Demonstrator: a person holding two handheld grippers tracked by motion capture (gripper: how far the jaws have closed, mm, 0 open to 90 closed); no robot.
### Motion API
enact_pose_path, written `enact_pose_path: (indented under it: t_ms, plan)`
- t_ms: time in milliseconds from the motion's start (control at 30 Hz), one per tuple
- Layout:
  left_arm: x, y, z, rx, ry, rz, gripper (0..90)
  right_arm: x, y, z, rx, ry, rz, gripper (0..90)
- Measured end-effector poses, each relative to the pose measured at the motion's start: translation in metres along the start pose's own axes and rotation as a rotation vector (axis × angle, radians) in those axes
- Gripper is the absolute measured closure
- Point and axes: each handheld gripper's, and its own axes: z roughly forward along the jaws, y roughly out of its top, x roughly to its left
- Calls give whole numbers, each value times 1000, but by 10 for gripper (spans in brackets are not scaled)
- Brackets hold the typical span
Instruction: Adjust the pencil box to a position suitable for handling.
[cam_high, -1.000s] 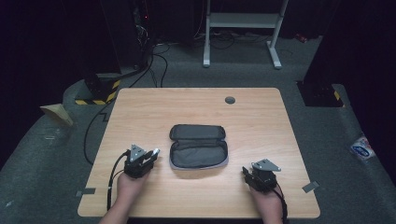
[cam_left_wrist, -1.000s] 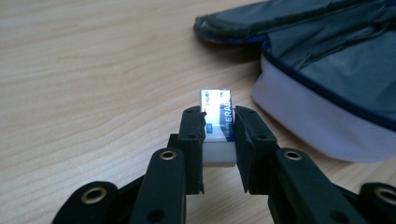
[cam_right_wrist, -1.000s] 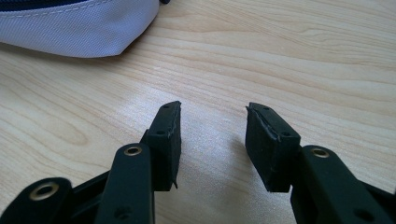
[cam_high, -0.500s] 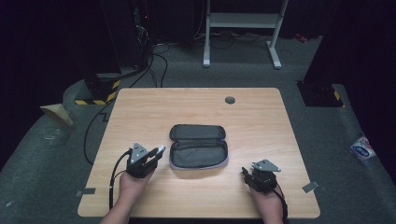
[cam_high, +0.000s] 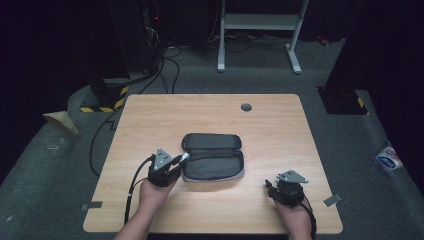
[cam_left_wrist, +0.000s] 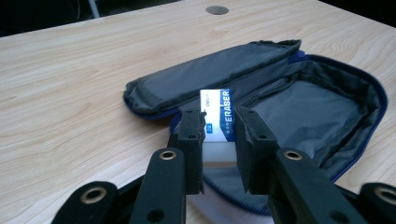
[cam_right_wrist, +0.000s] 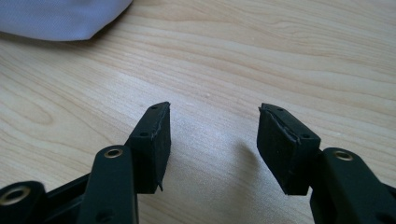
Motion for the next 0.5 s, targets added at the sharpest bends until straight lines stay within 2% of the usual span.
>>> enact_pose_path:
  t_ms: [200,500]
  plan:
    - [-10,7,9,12,-13,2,730,1,-1,2,6,8,-4,441]
    - [-18,8,18,30,-26,1,730,0,-2,3,1,16,3,443]
